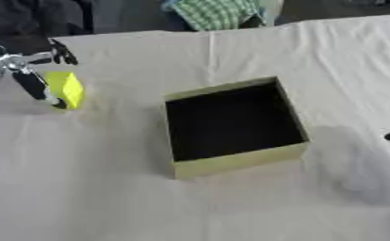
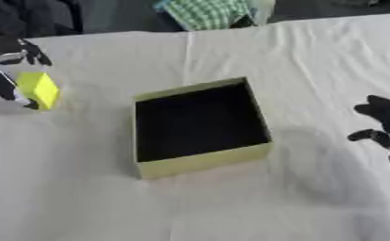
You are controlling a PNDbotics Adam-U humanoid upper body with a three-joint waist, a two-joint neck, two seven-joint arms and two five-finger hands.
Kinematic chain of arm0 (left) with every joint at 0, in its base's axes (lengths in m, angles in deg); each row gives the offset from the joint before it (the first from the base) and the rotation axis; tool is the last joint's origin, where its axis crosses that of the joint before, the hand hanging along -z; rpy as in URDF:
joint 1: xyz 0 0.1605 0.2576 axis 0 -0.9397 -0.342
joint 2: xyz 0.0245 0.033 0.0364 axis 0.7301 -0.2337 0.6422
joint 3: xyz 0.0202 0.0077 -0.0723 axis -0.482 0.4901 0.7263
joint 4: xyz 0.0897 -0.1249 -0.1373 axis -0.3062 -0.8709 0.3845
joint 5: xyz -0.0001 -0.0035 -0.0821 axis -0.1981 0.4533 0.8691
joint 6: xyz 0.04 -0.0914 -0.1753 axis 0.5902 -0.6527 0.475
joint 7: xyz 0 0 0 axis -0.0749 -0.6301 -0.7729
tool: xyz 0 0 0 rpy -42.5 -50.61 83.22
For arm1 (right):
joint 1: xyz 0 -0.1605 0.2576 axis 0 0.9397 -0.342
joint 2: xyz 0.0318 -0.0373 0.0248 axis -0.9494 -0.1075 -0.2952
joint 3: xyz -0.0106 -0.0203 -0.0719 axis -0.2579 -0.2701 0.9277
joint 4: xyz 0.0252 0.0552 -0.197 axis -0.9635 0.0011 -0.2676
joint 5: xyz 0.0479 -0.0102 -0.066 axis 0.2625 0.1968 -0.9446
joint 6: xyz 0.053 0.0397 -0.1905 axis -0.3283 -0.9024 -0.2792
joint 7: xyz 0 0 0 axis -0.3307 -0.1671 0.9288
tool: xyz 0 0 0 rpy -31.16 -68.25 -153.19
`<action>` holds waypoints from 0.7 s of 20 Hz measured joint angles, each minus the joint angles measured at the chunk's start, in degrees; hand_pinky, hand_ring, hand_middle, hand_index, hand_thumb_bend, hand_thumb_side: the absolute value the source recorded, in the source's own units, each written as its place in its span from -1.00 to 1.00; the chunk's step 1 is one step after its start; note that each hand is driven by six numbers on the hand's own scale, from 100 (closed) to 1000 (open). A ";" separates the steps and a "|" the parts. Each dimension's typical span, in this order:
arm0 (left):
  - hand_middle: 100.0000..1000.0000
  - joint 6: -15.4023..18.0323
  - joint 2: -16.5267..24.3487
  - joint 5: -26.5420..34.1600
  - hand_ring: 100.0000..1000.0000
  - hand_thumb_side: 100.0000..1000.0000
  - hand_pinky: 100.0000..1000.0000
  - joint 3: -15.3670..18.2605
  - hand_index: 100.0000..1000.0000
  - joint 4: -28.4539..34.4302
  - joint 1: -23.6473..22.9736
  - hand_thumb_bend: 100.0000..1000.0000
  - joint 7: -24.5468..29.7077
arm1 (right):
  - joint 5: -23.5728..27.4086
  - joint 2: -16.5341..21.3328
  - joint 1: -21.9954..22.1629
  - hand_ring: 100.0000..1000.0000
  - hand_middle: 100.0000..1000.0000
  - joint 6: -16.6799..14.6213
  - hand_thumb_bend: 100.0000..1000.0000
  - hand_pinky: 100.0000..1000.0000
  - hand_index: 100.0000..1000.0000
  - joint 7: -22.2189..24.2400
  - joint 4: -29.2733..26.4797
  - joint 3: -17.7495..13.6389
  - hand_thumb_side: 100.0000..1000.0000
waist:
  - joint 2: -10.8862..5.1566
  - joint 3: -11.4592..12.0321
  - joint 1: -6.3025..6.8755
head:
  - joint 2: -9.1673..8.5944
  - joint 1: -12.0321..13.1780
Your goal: Pick up objects on the table and place them in the box.
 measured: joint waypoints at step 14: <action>0.37 -1.32 -0.02 -2.44 0.38 -0.60 0.46 0.33 0.62 -0.99 0.00 0.31 -0.50 | -0.18 -0.37 0.00 0.74 0.41 0.06 -1.00 0.07 0.71 0.09 0.02 0.00 0.51 | 0.11 -0.07 0.00 | -0.04 0.00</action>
